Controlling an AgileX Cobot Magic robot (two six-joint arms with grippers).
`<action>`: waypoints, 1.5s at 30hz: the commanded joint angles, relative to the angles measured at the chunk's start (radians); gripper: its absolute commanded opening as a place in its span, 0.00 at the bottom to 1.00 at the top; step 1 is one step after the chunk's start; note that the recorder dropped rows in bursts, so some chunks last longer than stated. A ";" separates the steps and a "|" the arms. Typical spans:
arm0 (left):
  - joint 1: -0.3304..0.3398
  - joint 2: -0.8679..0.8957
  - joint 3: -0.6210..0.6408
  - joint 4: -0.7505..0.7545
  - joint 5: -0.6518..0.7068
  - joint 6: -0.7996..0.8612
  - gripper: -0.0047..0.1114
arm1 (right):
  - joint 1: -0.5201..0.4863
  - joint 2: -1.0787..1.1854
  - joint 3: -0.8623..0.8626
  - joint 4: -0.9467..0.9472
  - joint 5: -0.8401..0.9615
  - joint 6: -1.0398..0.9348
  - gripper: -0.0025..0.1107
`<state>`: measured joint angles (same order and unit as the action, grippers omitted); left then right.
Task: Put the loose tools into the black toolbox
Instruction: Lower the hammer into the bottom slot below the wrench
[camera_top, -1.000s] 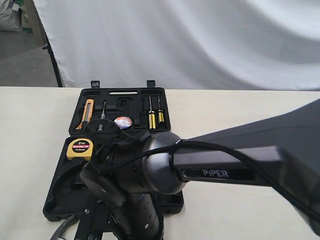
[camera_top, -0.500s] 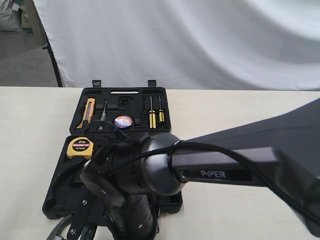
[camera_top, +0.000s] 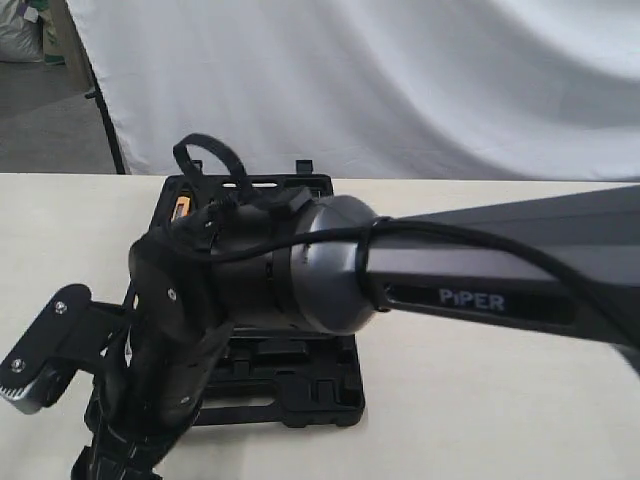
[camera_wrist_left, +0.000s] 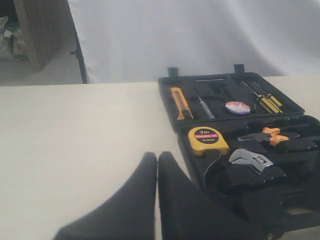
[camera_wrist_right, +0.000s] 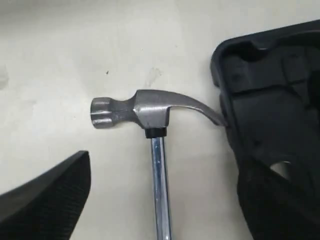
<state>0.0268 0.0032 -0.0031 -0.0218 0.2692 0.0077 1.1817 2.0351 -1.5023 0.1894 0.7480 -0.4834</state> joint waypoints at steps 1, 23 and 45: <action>0.004 -0.003 0.003 -0.008 0.000 -0.008 0.05 | -0.002 0.100 -0.009 0.037 -0.035 -0.033 0.69; 0.004 -0.003 0.003 -0.010 0.000 -0.008 0.05 | -0.058 -0.088 -0.050 0.112 0.106 -0.315 0.02; 0.004 -0.003 0.003 -0.009 0.000 -0.008 0.05 | -0.164 0.330 -0.496 0.050 0.273 -0.415 0.02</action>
<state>0.0268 0.0032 -0.0031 -0.0218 0.2692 0.0077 1.0315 2.3681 -1.9866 0.2496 1.0139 -0.8897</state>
